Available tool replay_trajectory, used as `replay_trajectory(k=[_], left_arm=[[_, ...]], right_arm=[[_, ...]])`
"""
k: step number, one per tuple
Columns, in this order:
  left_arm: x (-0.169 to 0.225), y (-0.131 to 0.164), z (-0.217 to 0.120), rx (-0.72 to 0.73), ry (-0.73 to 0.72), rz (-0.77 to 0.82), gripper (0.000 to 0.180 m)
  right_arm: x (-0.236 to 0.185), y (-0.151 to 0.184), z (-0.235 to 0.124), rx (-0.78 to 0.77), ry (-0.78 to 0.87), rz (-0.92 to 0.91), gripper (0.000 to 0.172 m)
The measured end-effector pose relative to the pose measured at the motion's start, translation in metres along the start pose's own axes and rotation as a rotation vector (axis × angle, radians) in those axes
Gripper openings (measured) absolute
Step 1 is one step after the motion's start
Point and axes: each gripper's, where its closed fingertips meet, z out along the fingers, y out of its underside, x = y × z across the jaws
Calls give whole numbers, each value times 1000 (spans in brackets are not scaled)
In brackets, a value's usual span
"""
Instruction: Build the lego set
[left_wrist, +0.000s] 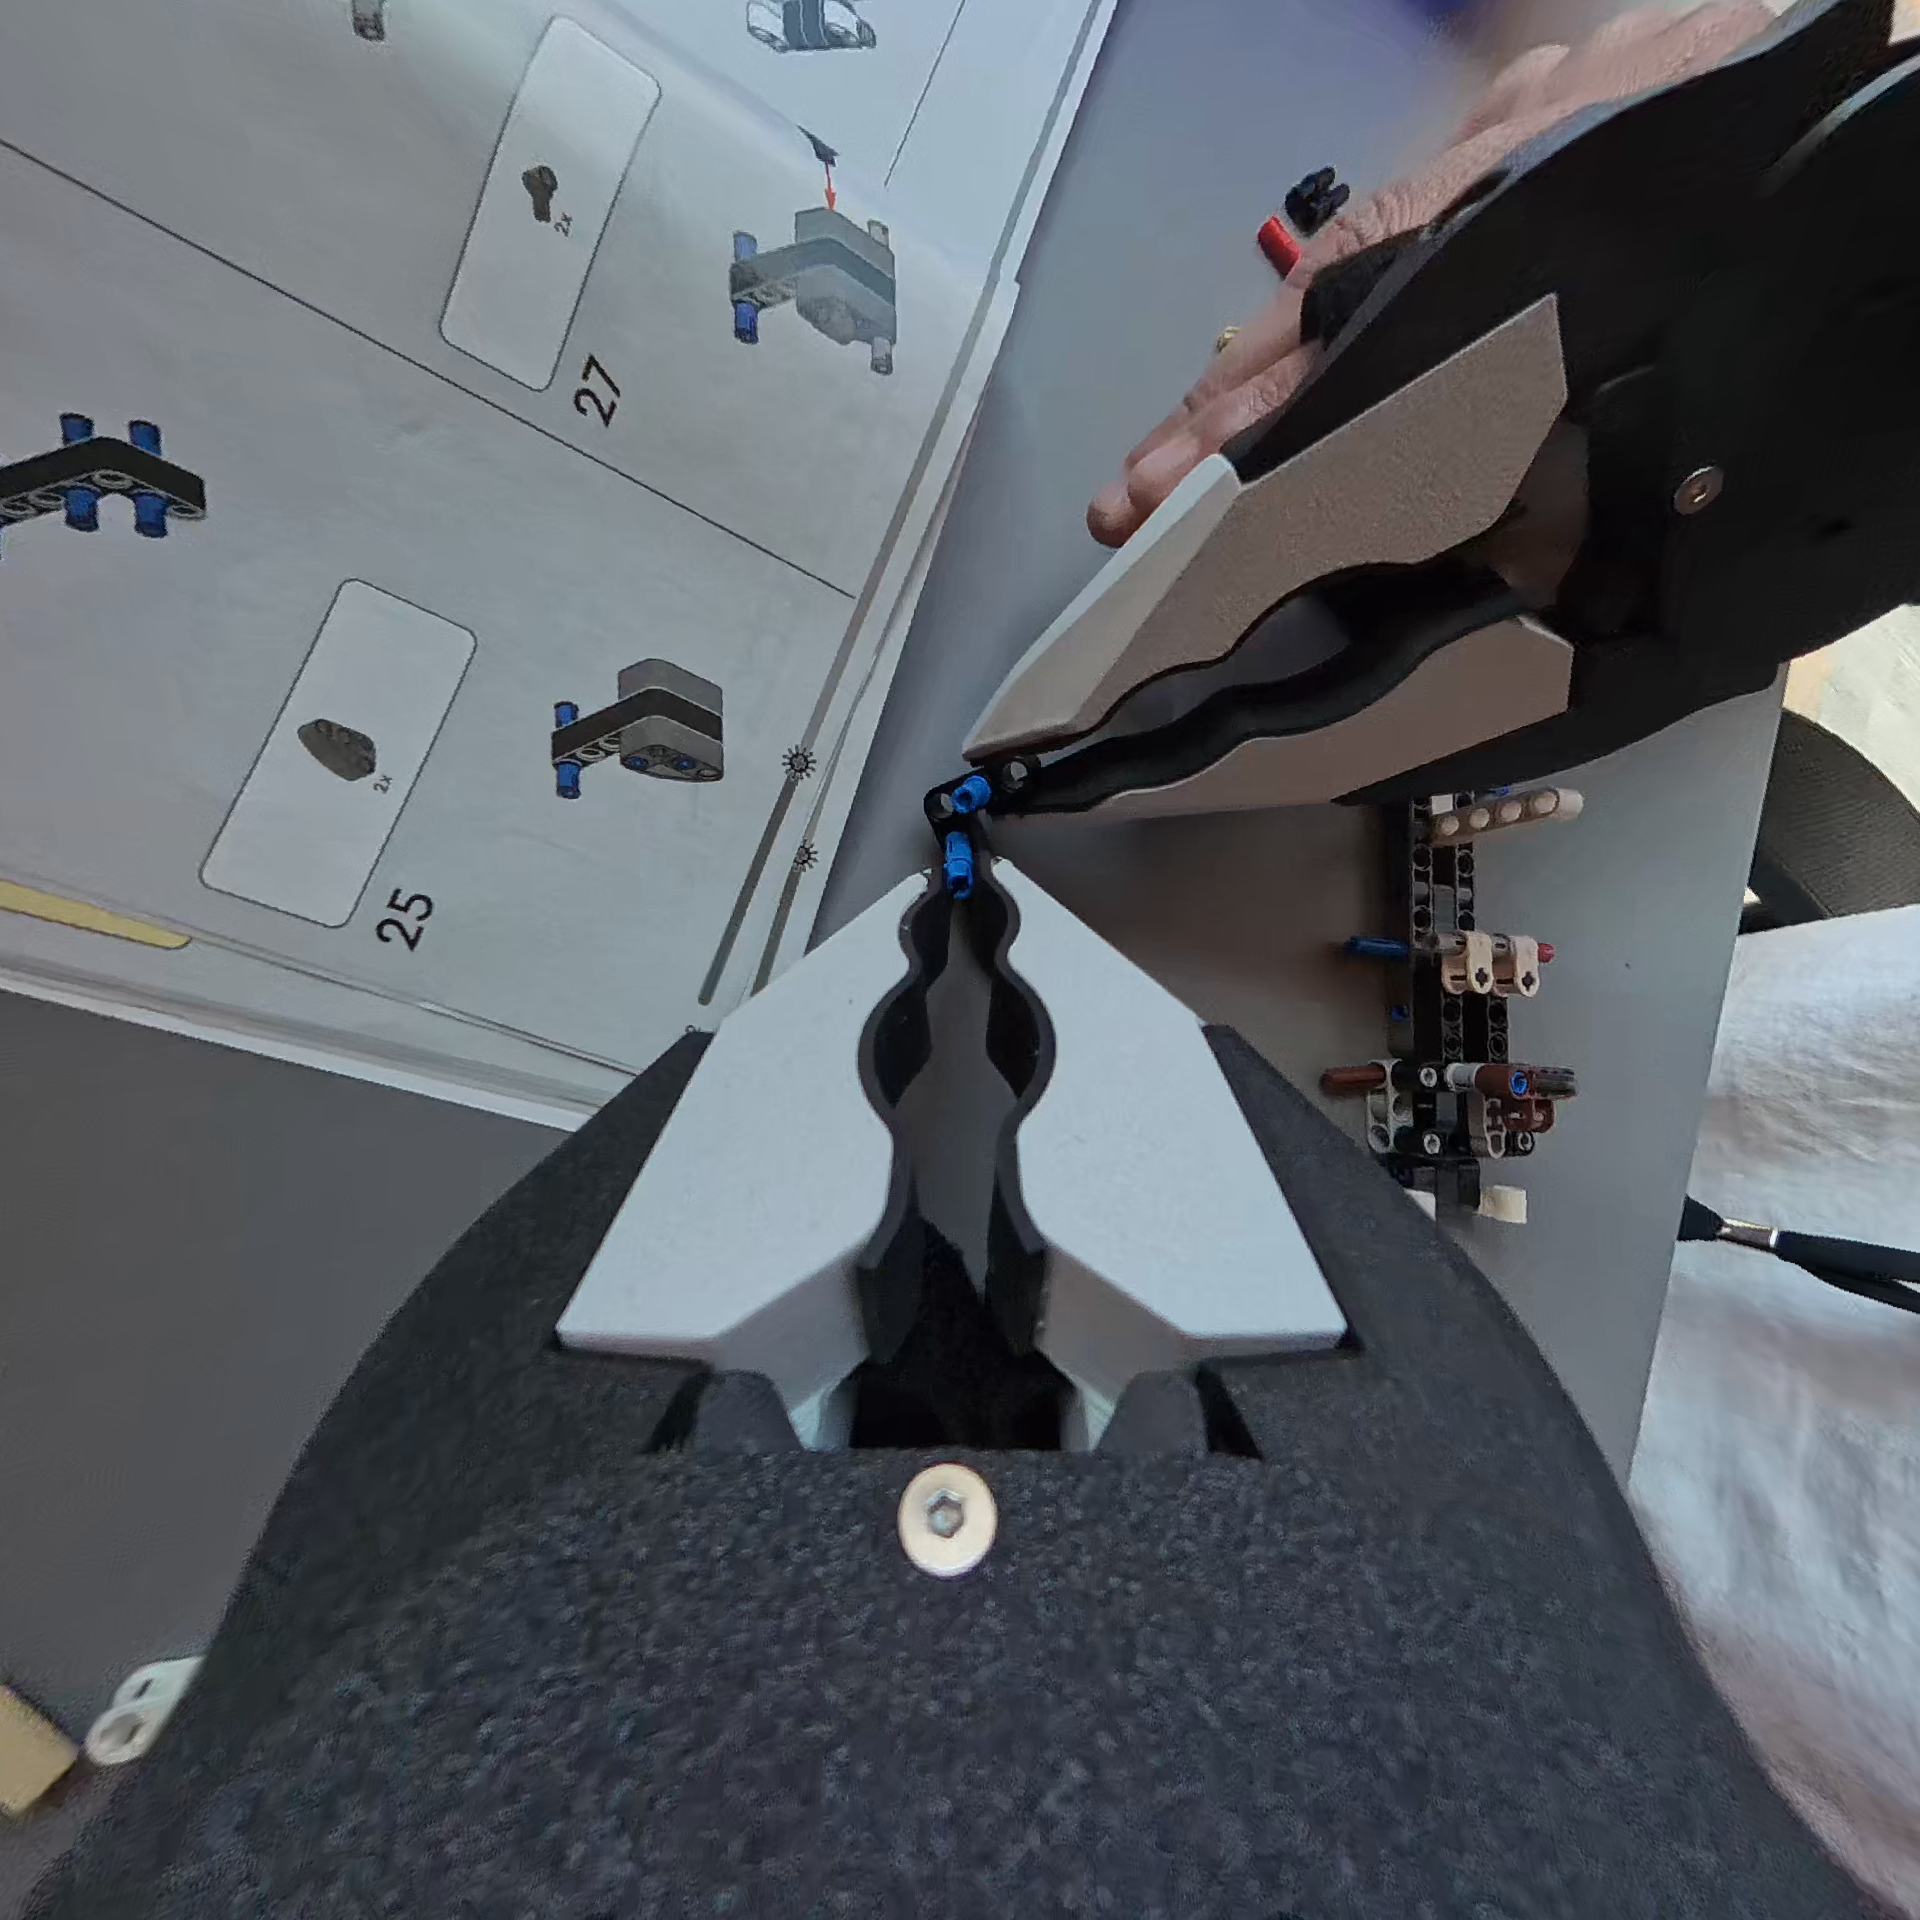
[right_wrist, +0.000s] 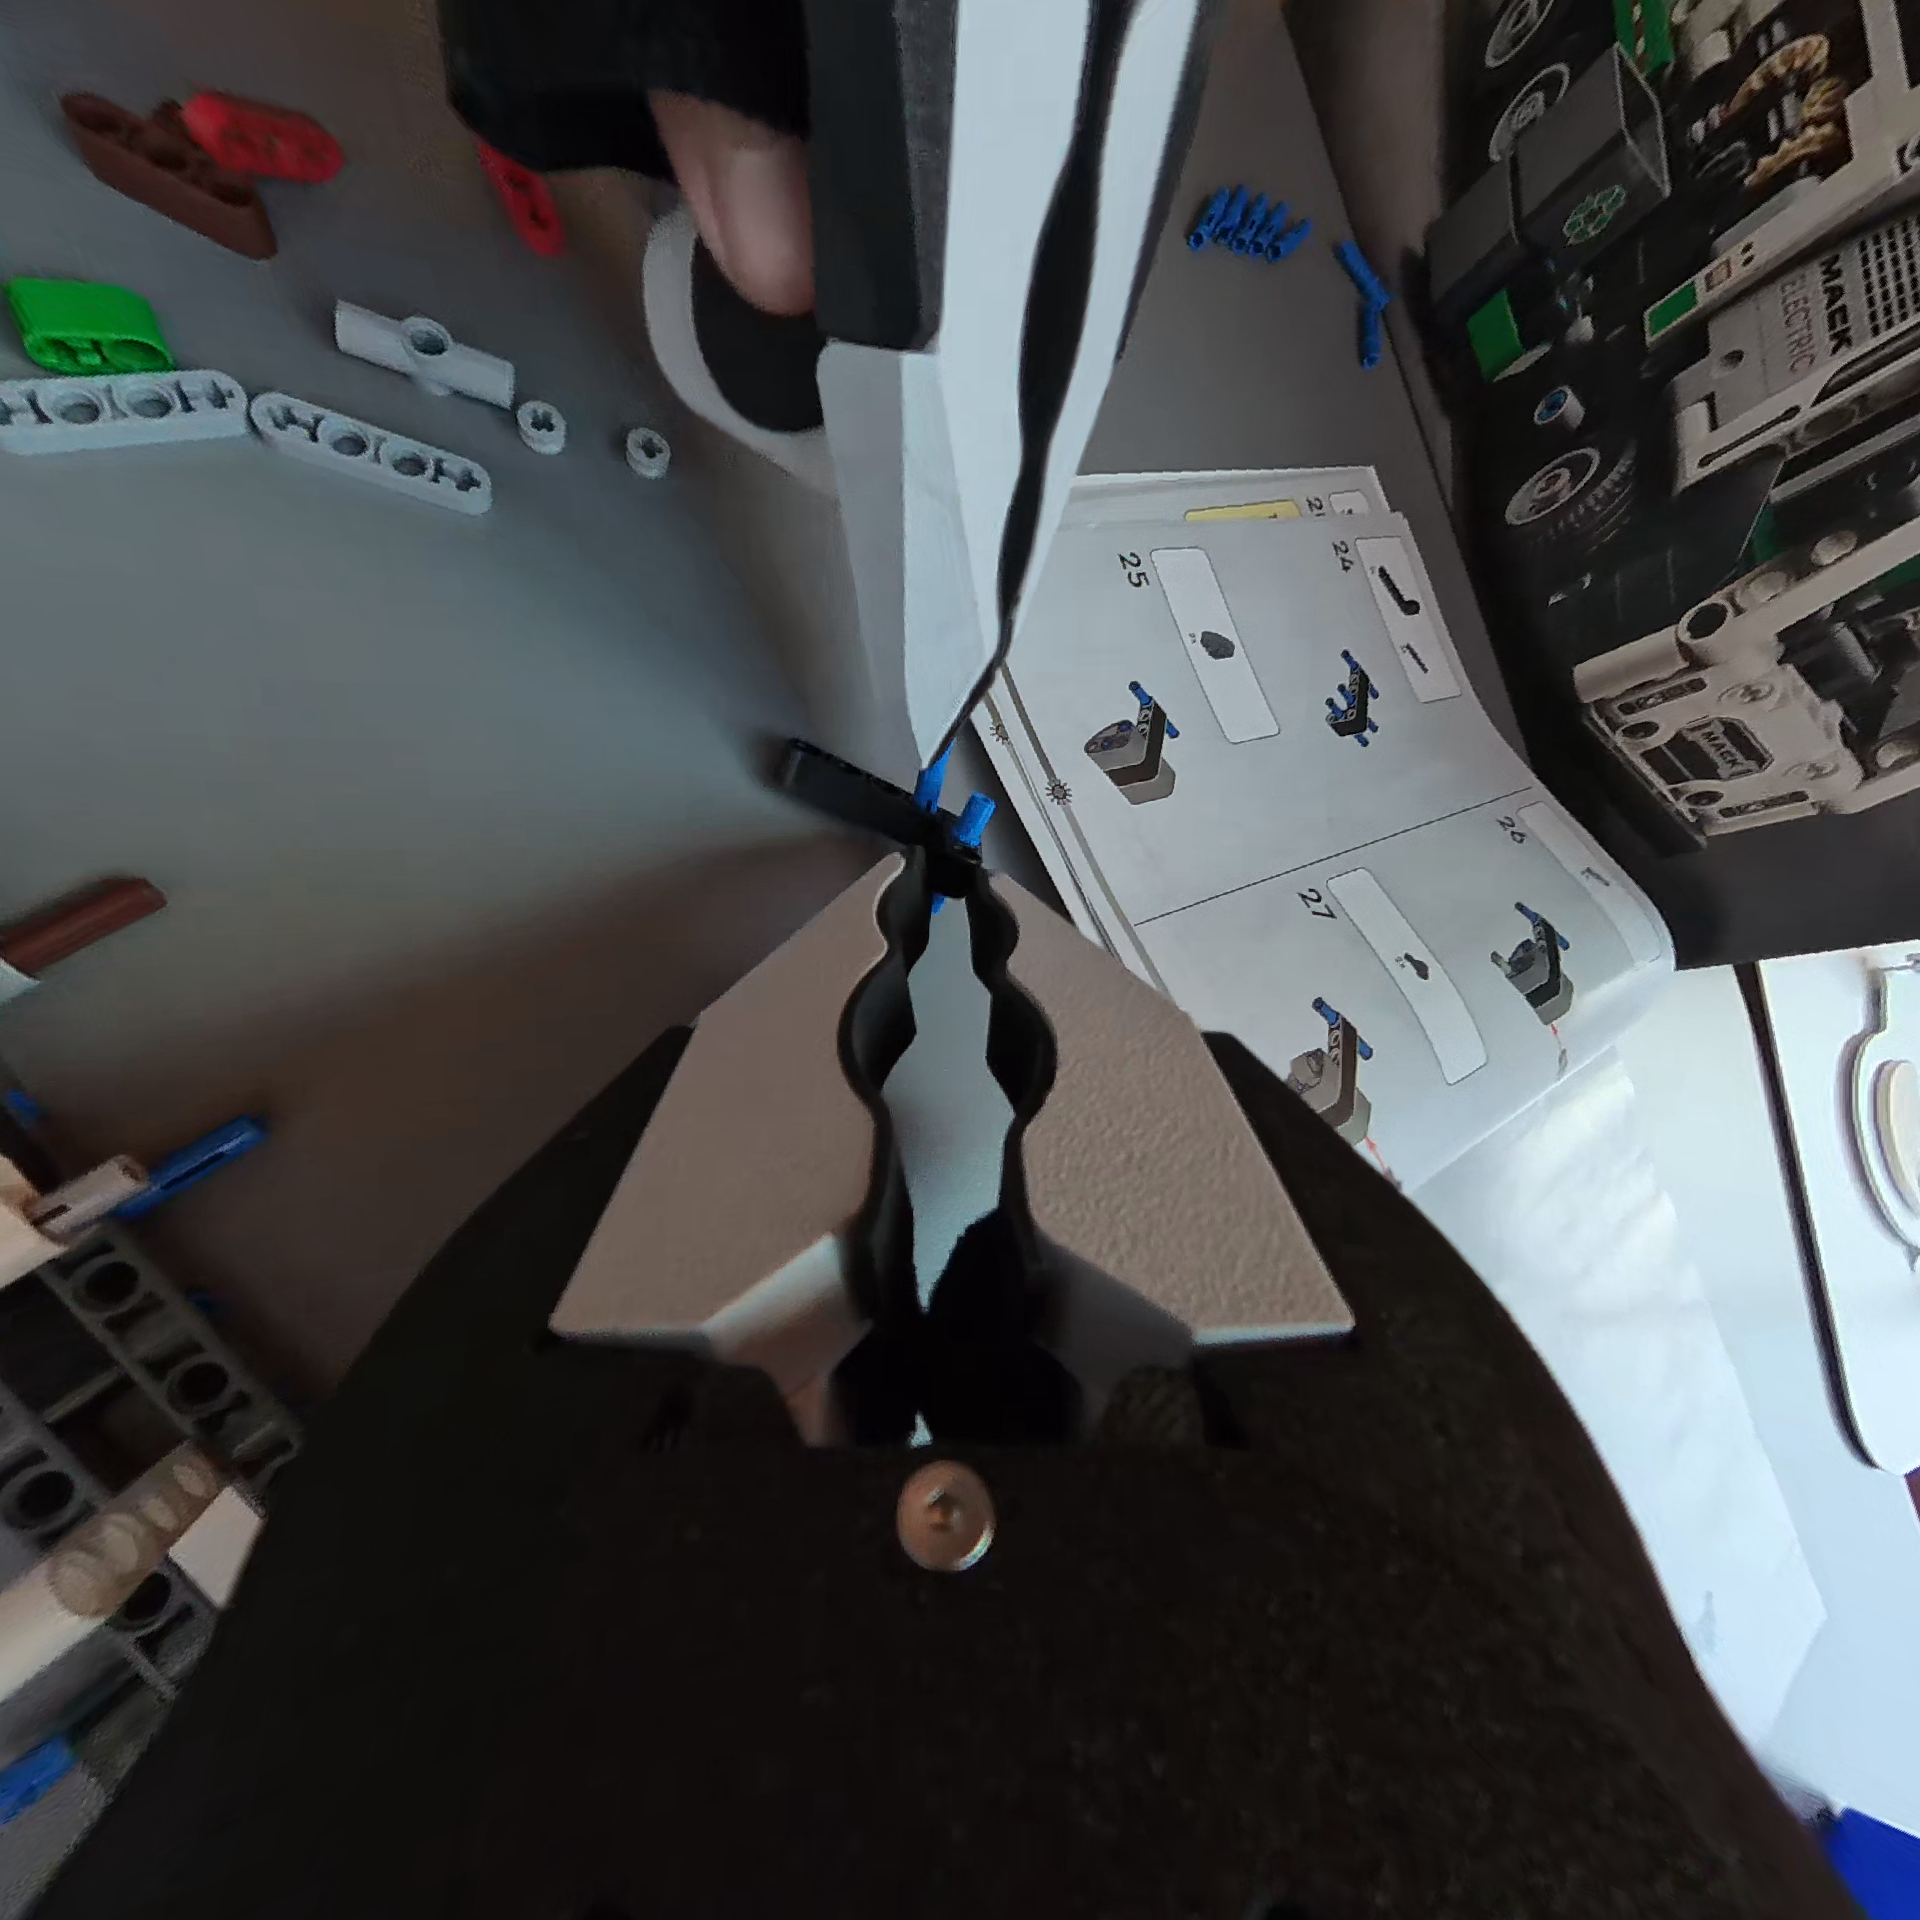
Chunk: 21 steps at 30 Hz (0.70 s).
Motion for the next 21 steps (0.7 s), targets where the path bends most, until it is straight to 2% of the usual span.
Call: replay_trajectory(k=[1, 7, 14, 21], left_arm=[[0, 0, 0, -20, 15, 4, 2], [-1, 1, 2, -73, 87, -9, 2], [-3, 1, 1, -235, 223, -58, 2], [0, 4, 8, -227, 353, -167, 2]], right_arm=[[0, -1, 0, 3, 4, -14, 7], [0, 1, 1, -4, -3, -25, 7], [-2, 1, 3, -10, -13, -30, 7], [-2, 2, 3, 2, -31, 0, 7]])
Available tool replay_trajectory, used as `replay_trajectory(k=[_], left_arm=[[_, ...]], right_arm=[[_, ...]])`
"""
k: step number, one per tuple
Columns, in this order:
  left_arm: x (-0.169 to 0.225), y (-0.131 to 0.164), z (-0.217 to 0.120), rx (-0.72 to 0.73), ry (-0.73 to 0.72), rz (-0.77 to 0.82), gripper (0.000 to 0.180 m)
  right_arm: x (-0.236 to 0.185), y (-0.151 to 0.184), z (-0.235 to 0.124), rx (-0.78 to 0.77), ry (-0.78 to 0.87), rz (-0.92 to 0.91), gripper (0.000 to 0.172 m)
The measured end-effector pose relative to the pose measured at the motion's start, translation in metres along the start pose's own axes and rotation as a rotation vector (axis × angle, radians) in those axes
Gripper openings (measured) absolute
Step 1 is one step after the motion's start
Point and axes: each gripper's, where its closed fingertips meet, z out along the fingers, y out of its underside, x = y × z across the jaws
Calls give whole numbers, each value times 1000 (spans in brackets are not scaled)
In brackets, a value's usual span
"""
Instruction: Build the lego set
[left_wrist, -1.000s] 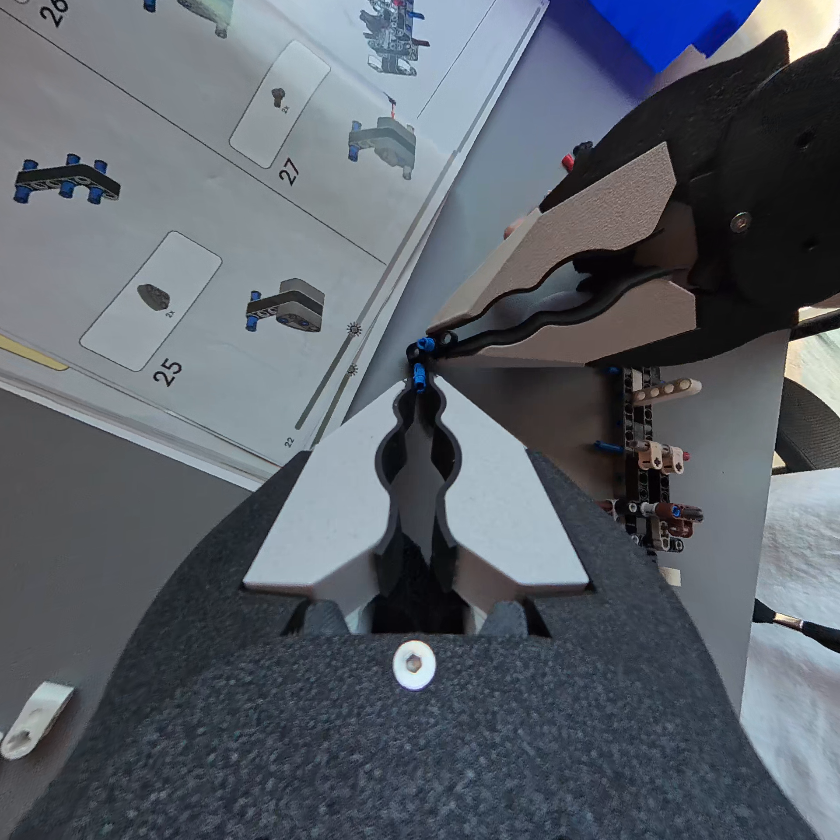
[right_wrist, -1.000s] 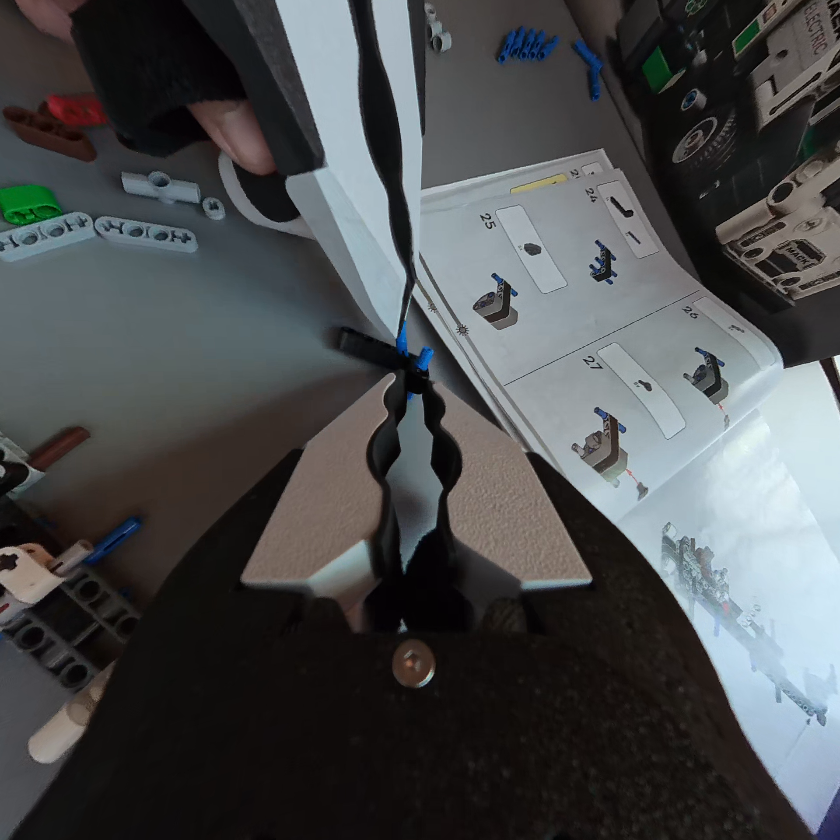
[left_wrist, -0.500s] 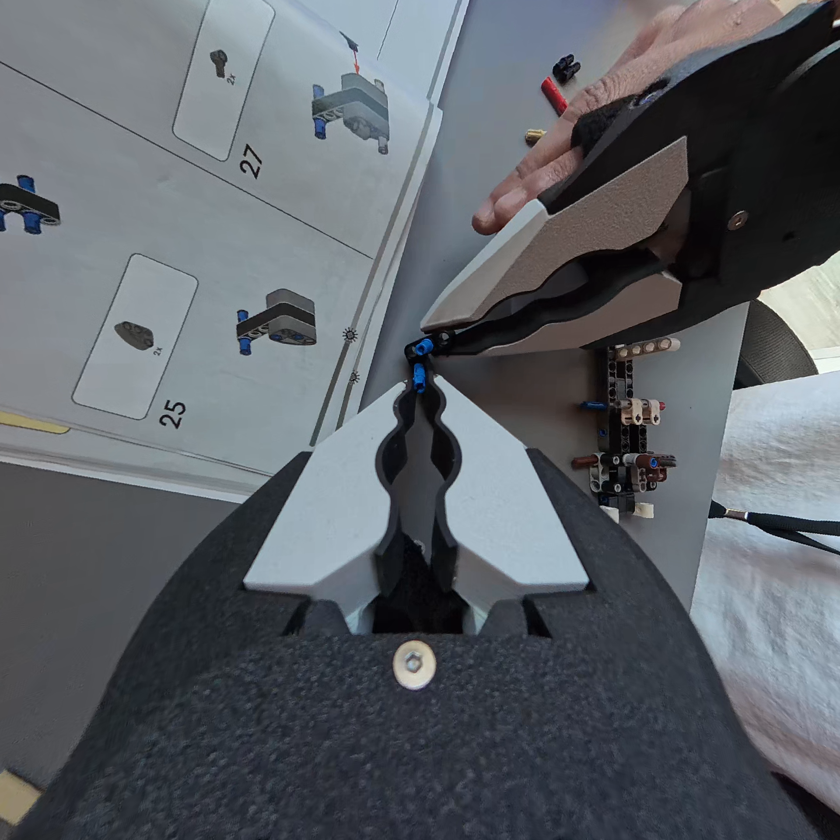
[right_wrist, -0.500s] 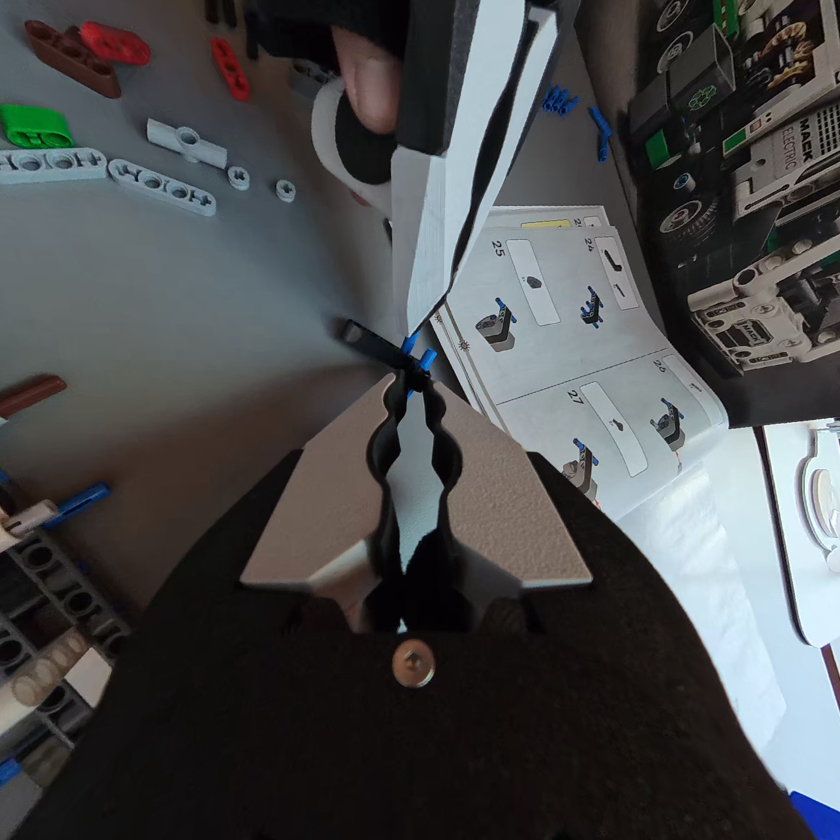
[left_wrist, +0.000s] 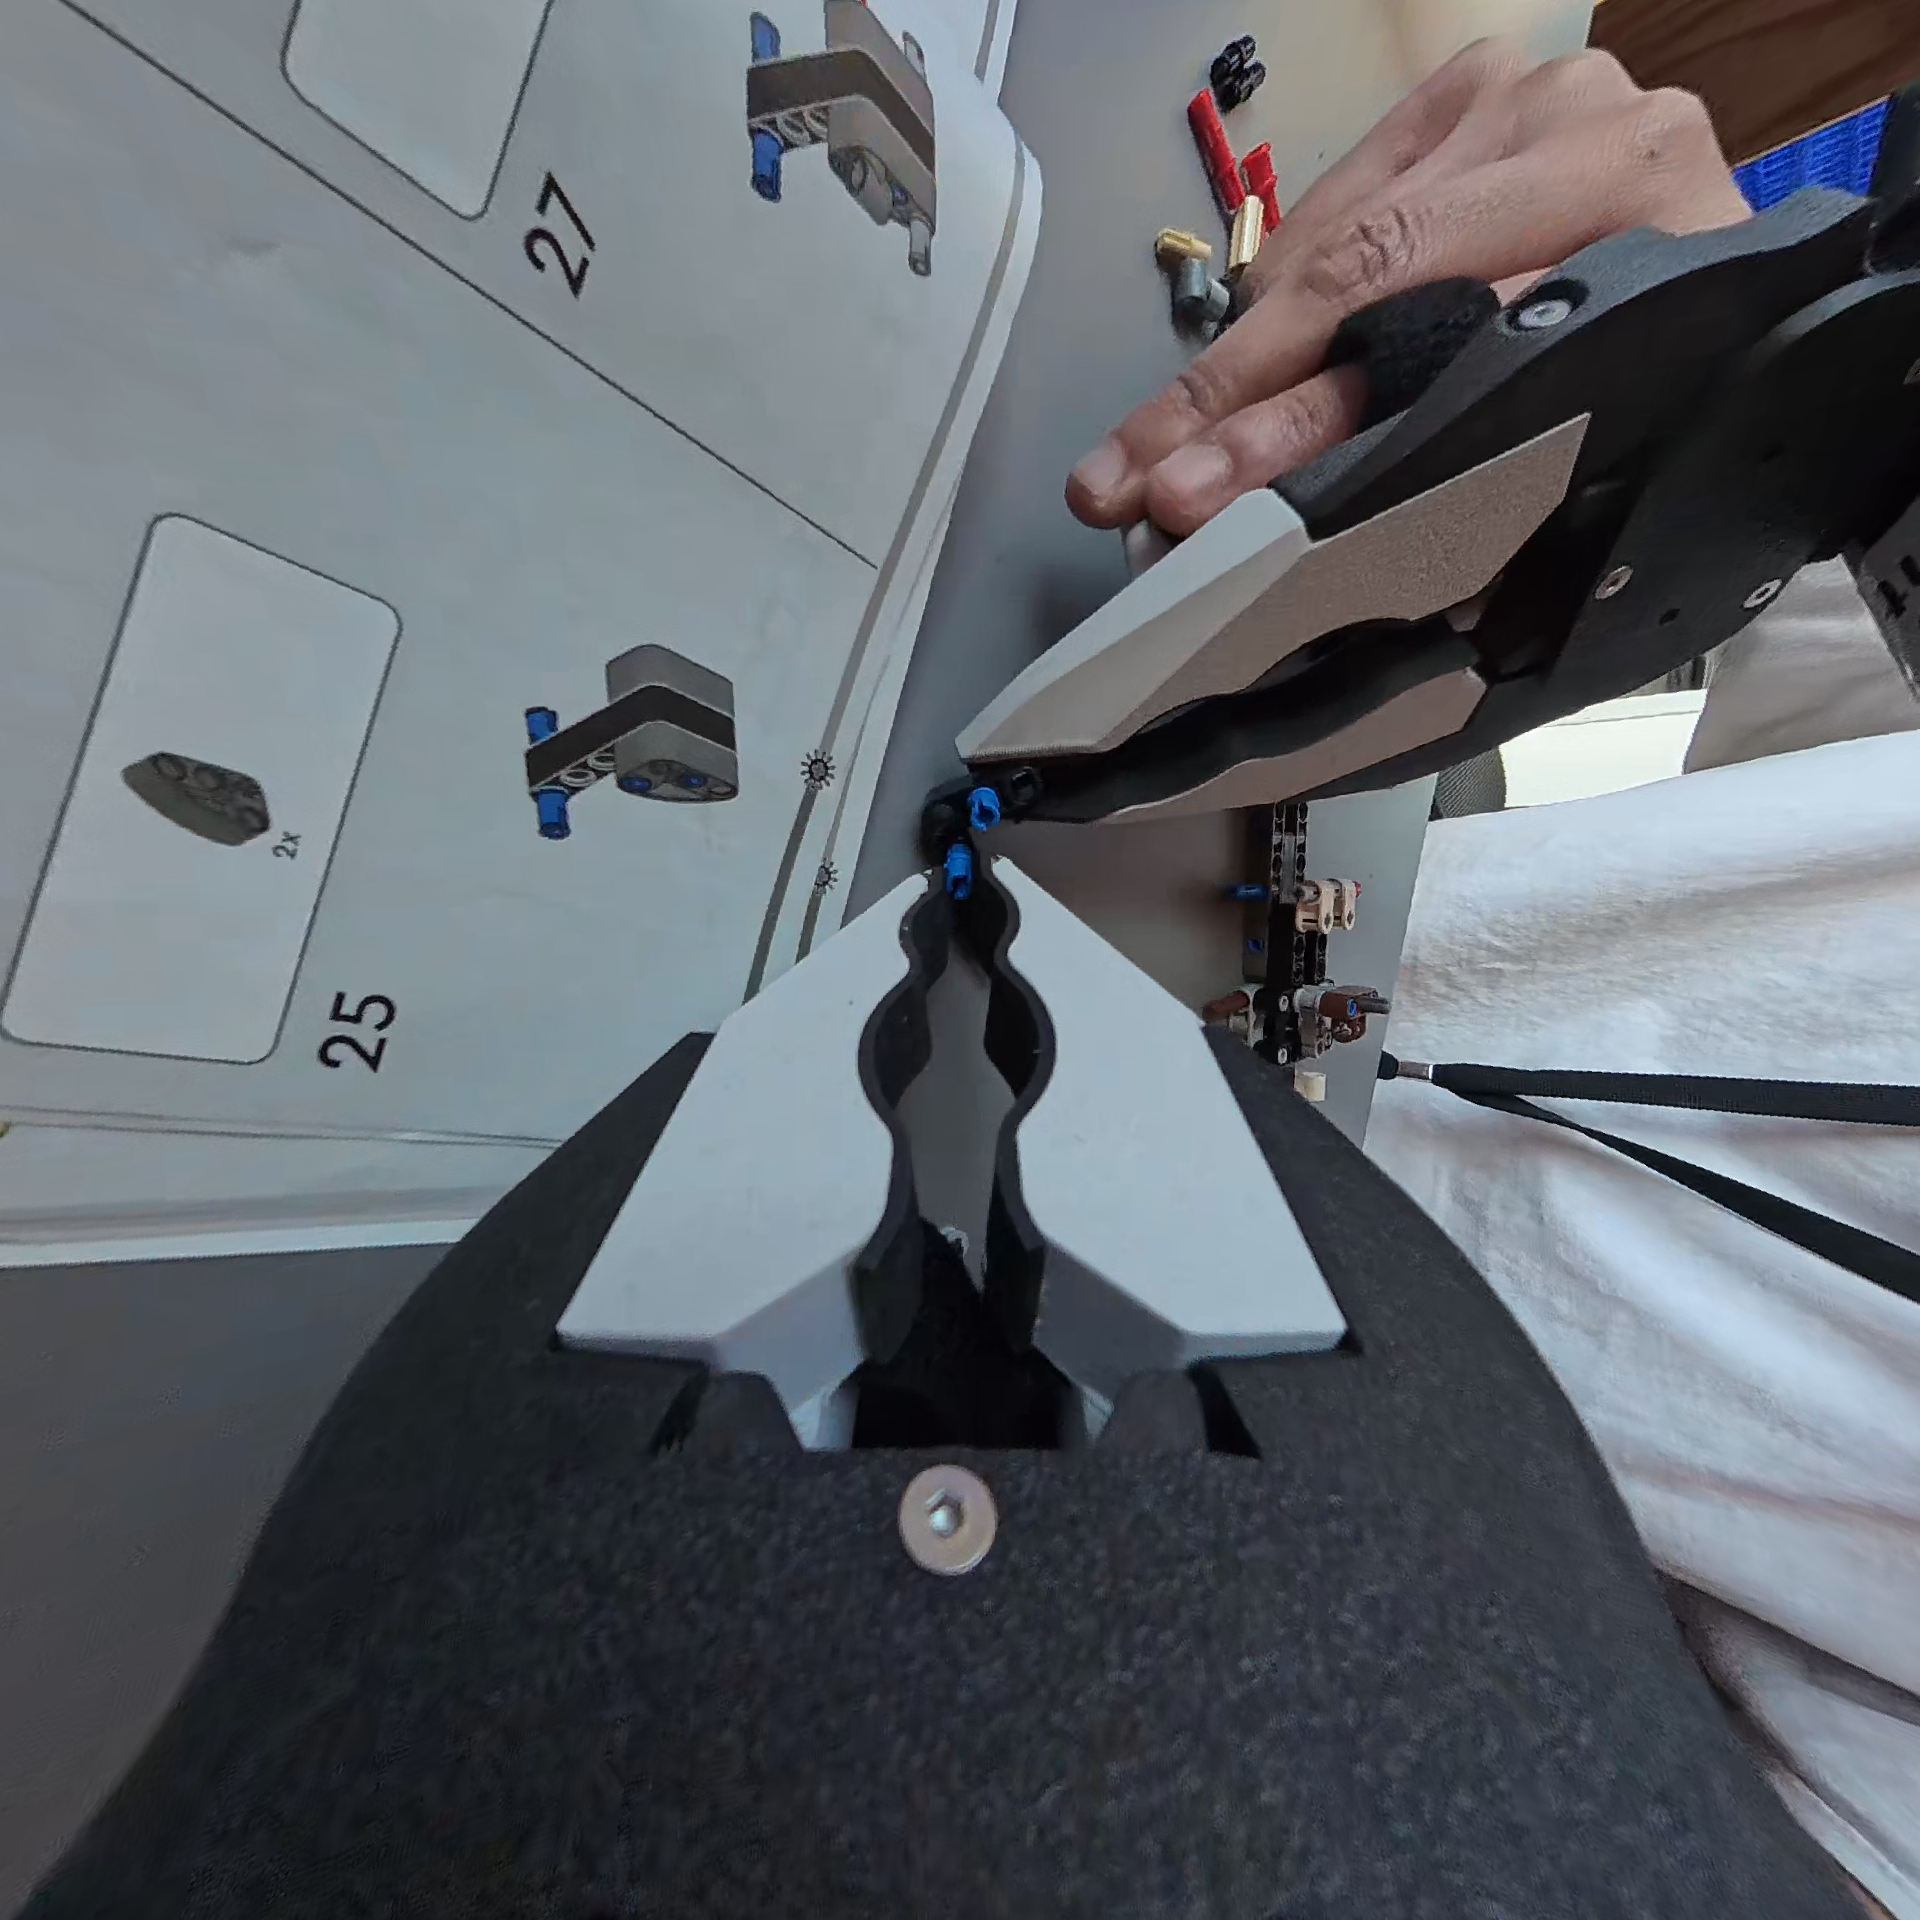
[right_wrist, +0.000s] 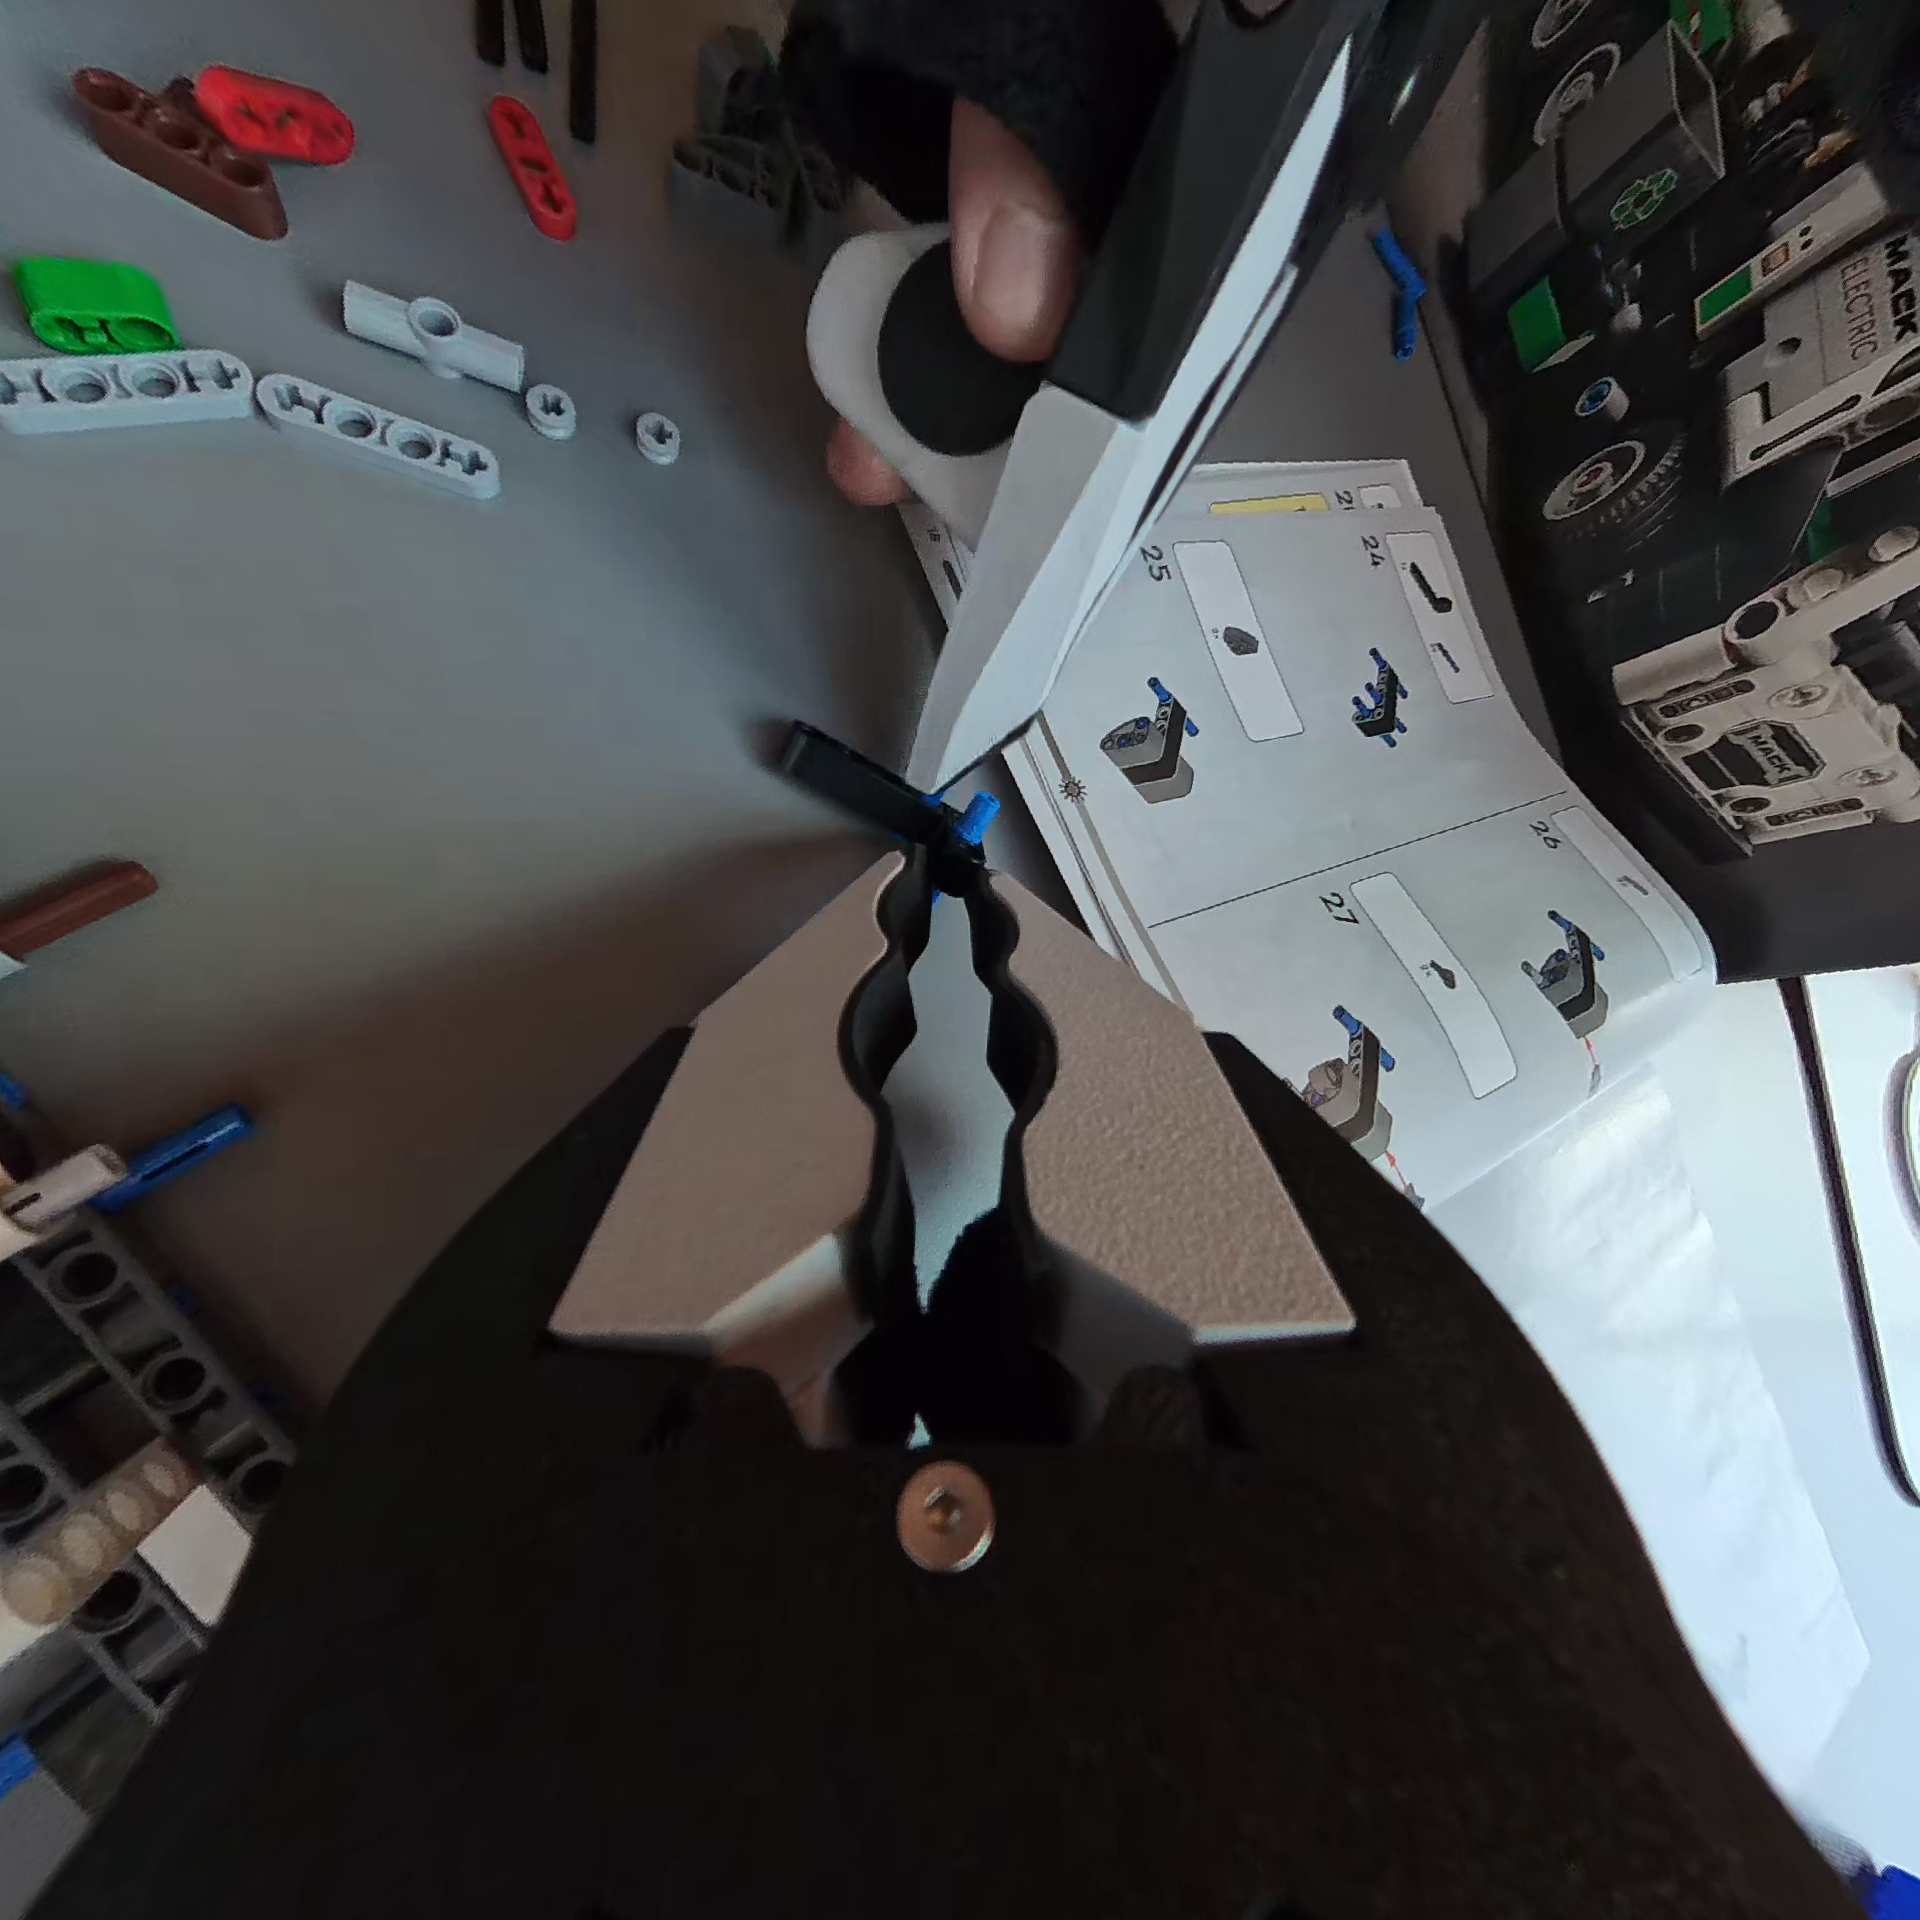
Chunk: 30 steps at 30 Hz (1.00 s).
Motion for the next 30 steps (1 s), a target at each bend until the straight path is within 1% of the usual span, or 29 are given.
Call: replay_trajectory(k=[3, 7, 10, 12, 13, 16, 18, 20, 21, 22, 24, 26, 27, 28, 30], left_arm=[[0, 0, 0, 7, -7, 10, 2], [0, 0, 0, -11, -61, 57, 2], [-1, 0, -1, -10, -116, 151, 2], [0, -1, -4, 18, -166, 261, 4], [1, -3, -8, 51, -203, 302, 16], [0, -4, -25, 161, -373, 420, 36], [11, -5, -29, 262, -484, 553, 50], [26, -11, -30, 390, -602, 680, 50], [32, -12, -30, 423, -671, 741, 51], [35, -13, -29, 433, -754, 799, 52], [36, -15, -28, 393, -925, 908, 55], [31, -19, -31, 353, -1068, 961, 58], [27, -20, -31, 334, -1101, 963, 58], [27, -21, -31, 342, -1107, 962, 54], [30, -23, -28, 379, -1081, 977, 49]], right_arm=[[0, 0, 0, -2, -1, 1, 7], [0, 0, 0, -4, -4, 11, 7], [0, 0, 1, -5, -5, 13, 7], [2, -3, 1, 9, -2, 26, 7], [3, -5, 0, 15, 2, 39, 6], [10, -5, -5, 22, 4, 105, 6], [13, -6, -7, 44, -27, 192, 6], [16, -7, -9, 73, -61, 294, 6], [17, -8, -10, 92, -85, 354, 6], [17, -10, -11, 111, -118, 417, 6], [16, -16, -15, 156, -185, 527, 6], [18, -19, -19, 187, -219, 583, 6], [19, -20, -21, 197, -220, 596, 6], [20, -20, -22, 199, -219, 598, 6], [21, -18, -22, 191, -202, 587, 6]])
